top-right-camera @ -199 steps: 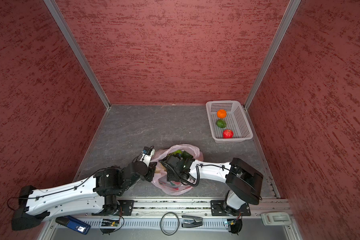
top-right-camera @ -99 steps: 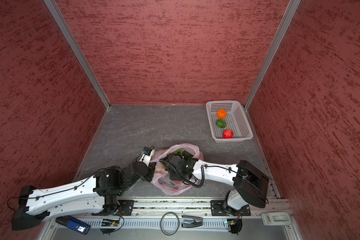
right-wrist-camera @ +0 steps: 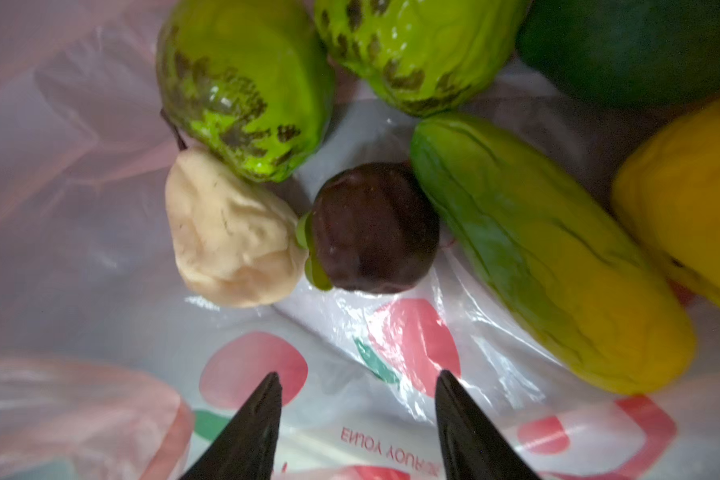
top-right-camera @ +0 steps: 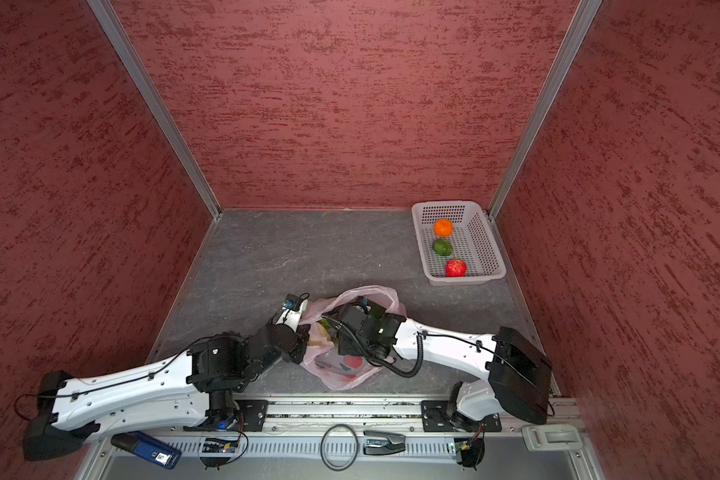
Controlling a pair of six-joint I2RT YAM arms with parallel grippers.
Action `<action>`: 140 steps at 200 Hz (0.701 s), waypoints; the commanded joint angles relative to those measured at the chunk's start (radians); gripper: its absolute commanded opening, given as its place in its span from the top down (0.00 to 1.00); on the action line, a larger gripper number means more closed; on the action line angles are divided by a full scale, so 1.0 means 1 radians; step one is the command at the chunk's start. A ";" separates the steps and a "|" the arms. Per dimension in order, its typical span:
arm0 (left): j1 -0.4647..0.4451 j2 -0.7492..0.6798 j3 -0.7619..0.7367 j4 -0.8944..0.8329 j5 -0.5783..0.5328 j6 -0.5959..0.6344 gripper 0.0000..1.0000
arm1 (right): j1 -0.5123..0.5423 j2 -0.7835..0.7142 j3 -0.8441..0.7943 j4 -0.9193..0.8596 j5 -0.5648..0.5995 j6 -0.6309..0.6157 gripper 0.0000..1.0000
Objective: Untie the knot of the plastic bag and take out the fruit
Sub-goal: 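Lower the open right gripper onto the dark purple mangosteen and close it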
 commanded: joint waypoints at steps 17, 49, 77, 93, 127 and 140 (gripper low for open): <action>-0.010 0.003 0.023 0.001 -0.012 -0.003 1.00 | -0.004 0.074 0.025 0.083 0.126 0.085 0.27; -0.014 0.013 0.026 0.012 -0.010 -0.003 1.00 | -0.014 0.137 0.039 0.146 0.138 0.103 0.24; -0.017 0.024 0.030 0.016 -0.010 -0.005 1.00 | -0.025 0.176 0.033 0.195 0.135 0.114 0.20; -0.021 0.026 0.029 0.019 -0.012 -0.009 1.00 | -0.033 0.192 0.029 0.213 0.143 0.104 0.18; -0.027 0.025 0.032 0.009 -0.017 -0.016 1.00 | -0.050 0.213 0.020 0.255 0.151 0.081 0.21; -0.029 0.028 0.033 0.007 -0.018 -0.019 1.00 | -0.054 0.216 0.015 0.264 0.152 0.077 0.31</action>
